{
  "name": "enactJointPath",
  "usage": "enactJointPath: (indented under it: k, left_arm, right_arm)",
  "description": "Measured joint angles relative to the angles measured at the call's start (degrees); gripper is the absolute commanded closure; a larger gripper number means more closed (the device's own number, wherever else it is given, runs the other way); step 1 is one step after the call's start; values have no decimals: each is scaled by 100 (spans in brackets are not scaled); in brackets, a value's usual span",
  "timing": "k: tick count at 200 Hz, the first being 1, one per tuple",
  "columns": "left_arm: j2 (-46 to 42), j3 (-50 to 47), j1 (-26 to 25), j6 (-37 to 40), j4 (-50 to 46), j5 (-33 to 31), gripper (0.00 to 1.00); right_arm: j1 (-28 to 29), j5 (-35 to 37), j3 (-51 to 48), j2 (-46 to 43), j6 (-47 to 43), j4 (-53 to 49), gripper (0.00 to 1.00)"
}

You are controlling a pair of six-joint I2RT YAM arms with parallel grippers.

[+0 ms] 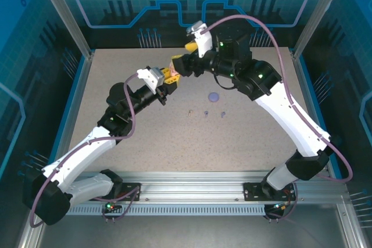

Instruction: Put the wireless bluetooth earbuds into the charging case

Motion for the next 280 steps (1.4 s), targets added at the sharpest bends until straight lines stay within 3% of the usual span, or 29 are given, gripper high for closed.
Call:
enactJointPath:
  k: [55,82,132,171,280]
  left_arm:
    - [0,7,0,20,24,-87,100]
    - [-13,7,0,26,94,-153,100]
    - [-216,-2,0,26,155,-289,100]
    - [-306,-50,0,24,271,-391,100]
    - [-387,-153,0,24,472,-452,100]
  right_arm:
    - [-1285,680,-966,-815,1805,-140,28]
    - [-1646,748,-1718,-688,2658,-431,28]
    - [-1423,509,-1930,1403,3598,-990,35]
    - [-885,459,-1187,2922,4087,-1591,39]
    - [-393,664,319,4308,4868,-2496,49]
